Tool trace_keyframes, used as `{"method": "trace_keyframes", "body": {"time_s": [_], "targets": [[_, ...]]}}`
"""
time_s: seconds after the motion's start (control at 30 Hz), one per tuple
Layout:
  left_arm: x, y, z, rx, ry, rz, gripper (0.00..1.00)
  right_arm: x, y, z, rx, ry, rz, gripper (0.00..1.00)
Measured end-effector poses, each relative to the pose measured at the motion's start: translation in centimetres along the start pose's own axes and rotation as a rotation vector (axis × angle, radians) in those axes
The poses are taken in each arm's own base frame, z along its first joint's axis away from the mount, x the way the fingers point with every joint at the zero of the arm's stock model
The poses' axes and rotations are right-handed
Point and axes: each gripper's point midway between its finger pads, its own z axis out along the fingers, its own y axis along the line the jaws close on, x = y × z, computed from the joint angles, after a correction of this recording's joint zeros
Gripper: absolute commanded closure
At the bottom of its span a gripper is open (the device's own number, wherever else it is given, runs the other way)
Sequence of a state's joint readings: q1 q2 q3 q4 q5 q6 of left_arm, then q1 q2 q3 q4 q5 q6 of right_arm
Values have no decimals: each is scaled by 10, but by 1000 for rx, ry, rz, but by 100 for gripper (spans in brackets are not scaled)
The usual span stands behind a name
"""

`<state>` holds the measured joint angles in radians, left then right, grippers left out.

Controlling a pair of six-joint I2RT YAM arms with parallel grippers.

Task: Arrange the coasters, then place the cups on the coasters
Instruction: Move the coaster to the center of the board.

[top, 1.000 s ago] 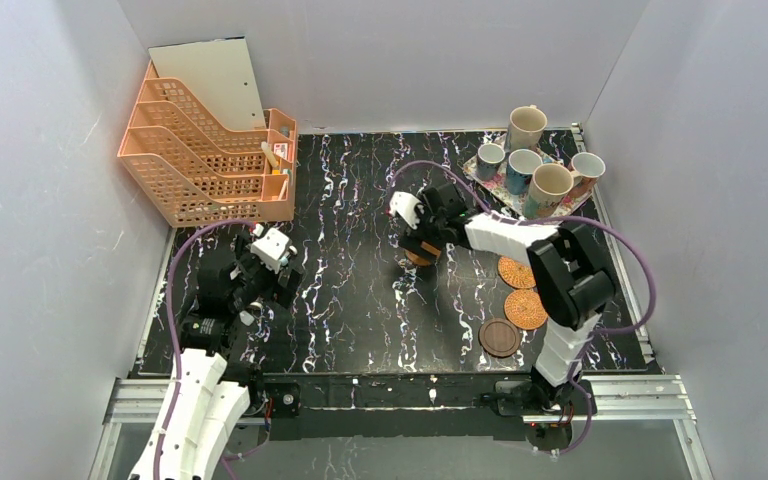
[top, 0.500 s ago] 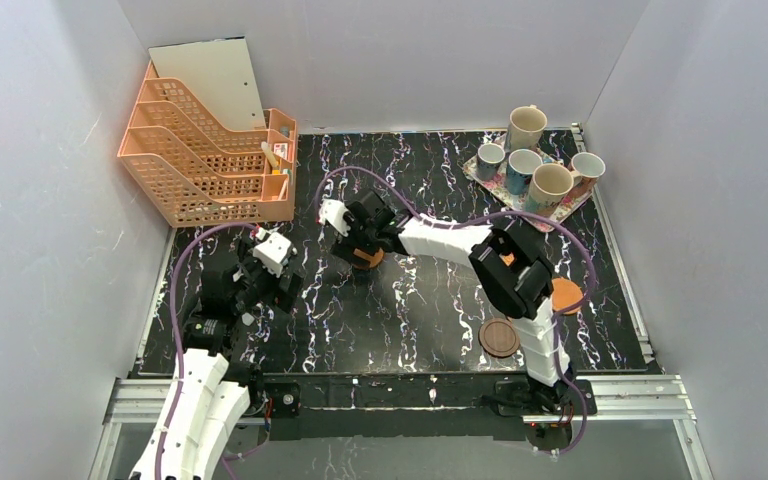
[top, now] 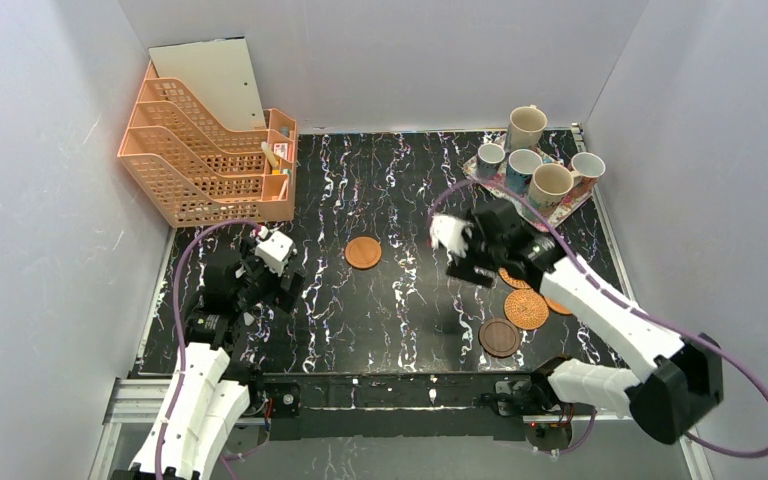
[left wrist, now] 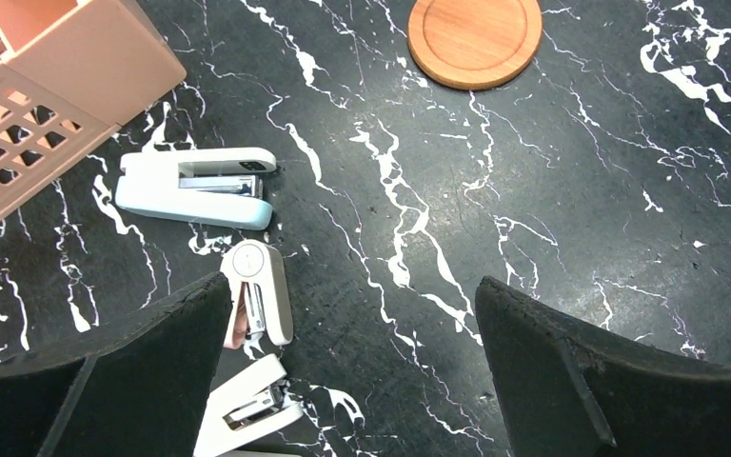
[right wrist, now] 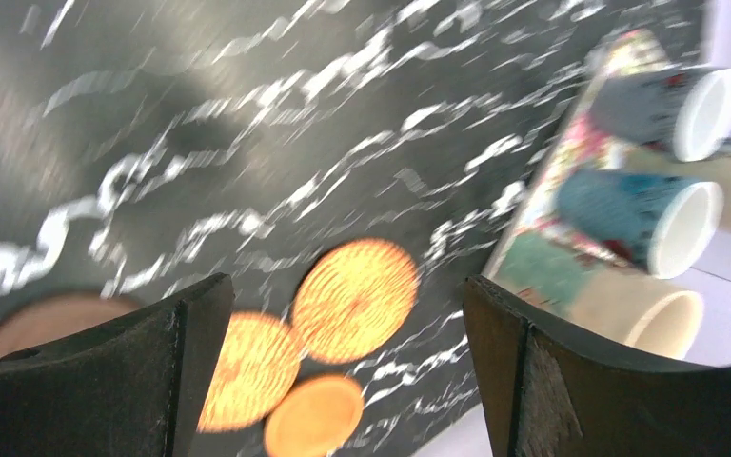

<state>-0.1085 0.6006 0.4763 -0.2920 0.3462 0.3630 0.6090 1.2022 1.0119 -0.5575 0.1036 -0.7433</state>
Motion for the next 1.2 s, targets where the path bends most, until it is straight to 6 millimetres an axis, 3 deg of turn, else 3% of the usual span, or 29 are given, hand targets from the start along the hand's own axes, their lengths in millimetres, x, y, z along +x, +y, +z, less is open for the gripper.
{"method": "trace_keyframes", "body": {"time_s": [0.13,0.37,0.5,0.7,0.87,1.0,1.2], "targets": [[5,-1,4,10,26,-10,2,58,51,-14,-126,138,-118,2],[4,1,2,-1,19,-6,2,117,94,-15,-250,288,-195,2],[6,1,3,-1,29,-9,2,140,116,-10,-324,339,-221,2],[8,1,4,-4,34,-10,2,142,132,8,-395,327,-217,2],[8,2,3,-6,33,-9,2,138,132,15,-400,308,-219,2],[8,2,3,-7,30,-6,3,127,123,28,-344,260,-221,2],[10,2,4,-7,40,-9,3,92,96,60,-204,128,-202,2]]}}
